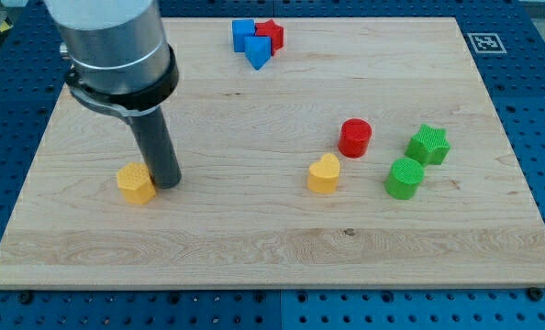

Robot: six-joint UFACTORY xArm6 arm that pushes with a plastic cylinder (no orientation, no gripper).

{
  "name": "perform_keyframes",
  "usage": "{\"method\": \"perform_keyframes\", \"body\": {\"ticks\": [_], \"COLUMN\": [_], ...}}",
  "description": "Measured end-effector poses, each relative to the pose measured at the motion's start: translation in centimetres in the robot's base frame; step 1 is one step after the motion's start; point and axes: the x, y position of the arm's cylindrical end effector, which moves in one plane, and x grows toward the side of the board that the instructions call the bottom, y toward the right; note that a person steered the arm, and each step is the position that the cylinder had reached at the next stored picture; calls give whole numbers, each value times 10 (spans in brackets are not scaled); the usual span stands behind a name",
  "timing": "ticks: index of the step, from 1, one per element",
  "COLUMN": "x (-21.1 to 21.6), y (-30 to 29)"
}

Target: Push the hexagon towards the left bottom corner

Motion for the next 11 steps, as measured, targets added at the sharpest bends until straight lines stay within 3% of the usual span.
{"method": "perform_keyframes", "body": {"ticks": [5,8,9,11], "x": [-10,36,29,-26], "y": [-78,-82,-67,50]}}
